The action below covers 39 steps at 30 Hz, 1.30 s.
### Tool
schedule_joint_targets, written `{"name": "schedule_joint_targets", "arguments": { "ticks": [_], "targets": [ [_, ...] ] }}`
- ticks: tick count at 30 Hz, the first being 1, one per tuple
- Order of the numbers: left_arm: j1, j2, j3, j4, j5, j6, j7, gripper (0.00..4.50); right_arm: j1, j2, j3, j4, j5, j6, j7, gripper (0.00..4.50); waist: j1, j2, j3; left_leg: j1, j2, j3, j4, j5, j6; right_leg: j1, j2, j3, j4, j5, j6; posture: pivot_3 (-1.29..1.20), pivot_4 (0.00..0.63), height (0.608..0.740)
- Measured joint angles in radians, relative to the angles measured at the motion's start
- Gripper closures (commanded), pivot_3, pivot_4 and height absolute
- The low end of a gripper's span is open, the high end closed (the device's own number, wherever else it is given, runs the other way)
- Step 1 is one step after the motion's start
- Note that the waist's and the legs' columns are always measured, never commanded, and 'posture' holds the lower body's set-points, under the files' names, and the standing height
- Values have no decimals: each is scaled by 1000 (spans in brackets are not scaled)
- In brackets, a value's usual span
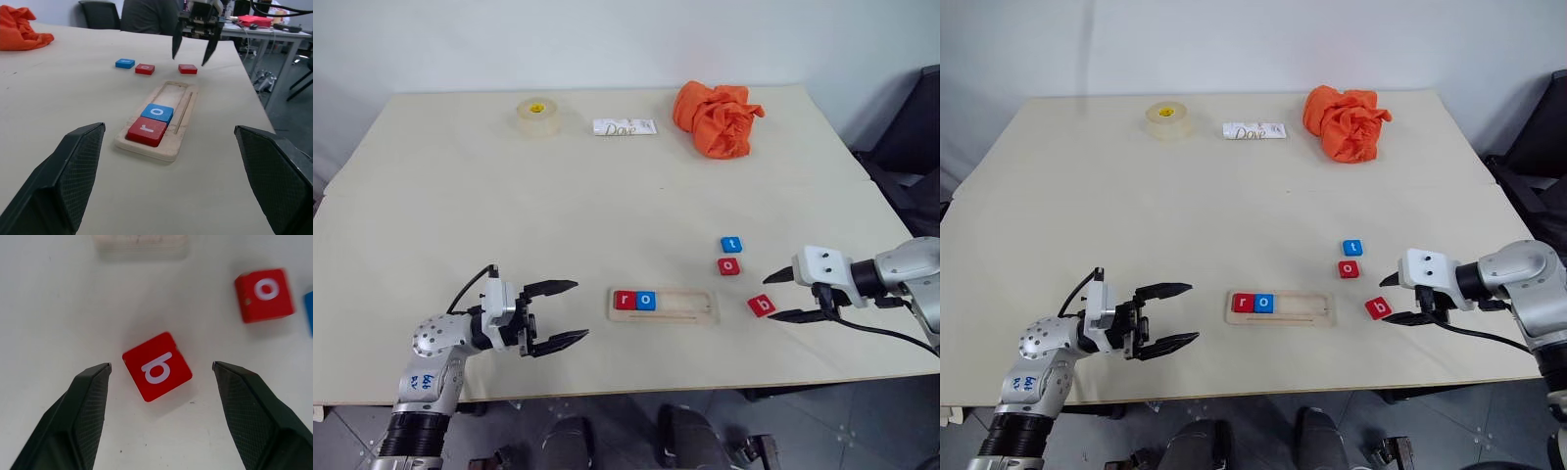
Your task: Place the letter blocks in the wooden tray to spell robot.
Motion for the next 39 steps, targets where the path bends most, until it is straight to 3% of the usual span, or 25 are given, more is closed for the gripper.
{"name": "schedule_joint_targets", "arguments": {
  "ticks": [4, 7, 11, 12, 17, 20, 25, 31, 39],
  "targets": [
    [4, -2, 2, -18, 0, -2, 18, 0, -49, 39, 35, 69, -13, -43, 38, 1043, 0, 0, 0, 0, 0, 0, 0, 1, -1, 0, 0, 0, 0, 0, 0, 0, 150, 740],
    [19, -3, 4, -22, 0, -3, 33, 0, -84, 50, 42, 124, -35, -68, 54, 1668, -1, 0, 0, 0, 0, 0, 0, 1, -1, 0, 0, 0, 0, 0, 0, 0, 150, 740],
    [24, -5, 4, -22, 0, -5, 42, 0, -114, 55, 51, 164, -51, -83, 61, 2986, -1, 0, 0, 0, 0, 0, 0, 1, -2, 0, 0, 0, 1, 0, 0, 0, 150, 740],
    [24, -5, 4, -22, 0, -6, 43, 0, -123, 55, 52, 174, -58, -85, 62, 3039, -1, 0, 0, 0, 0, 0, 1, 1, -2, 0, 0, 0, 1, 0, 0, 0, 150, 740],
    [15, -6, 3, -19, 0, -12, 47, 0, -131, 54, 39, 161, -62, -31, 57, 3038, 0, 0, 0, 0, 0, 0, 1, 1, -2, 0, 0, 0, 1, 0, 0, 0, 150, 740],
    [-11, -10, 2, -11, 0, -14, 46, 0, -132, 55, -4, 12, 4, 117, 45, 3038, 0, 1, 0, 0, 0, 0, 1, 1, -2, -1, -1, 0, 2, 0, 0, 0, 150, 740],
    [-51, -13, -5, 30, 1, -22, 24, 0, -133, 48, -35, -334, 111, 517, 1, 3038, 1, 1, 0, 0, 1, -1, 1, 0, -2, -1, -1, -1, 3, -1, -2, 0, 150, 740],
    [-92, -13, -9, 82, 2, -36, -13, 0, -163, 112, 69, -545, 122, 811, -108, 3038, 0, 1, 0, 0, 0, -1, 1, 0, -1, -2, -2, -1, 4, -1, -2, 0, 150, 740],
    [-95, -13, -6, 98, 2, -47, -26, 0, -225, 173, 225, -585, 75, 904, -192, 3038, 0, 1, 0, -1, 0, -1, 1, 0, -1, -2, -1, -2, 4, -2, -3, 0, 150, 740]
  ]
}}
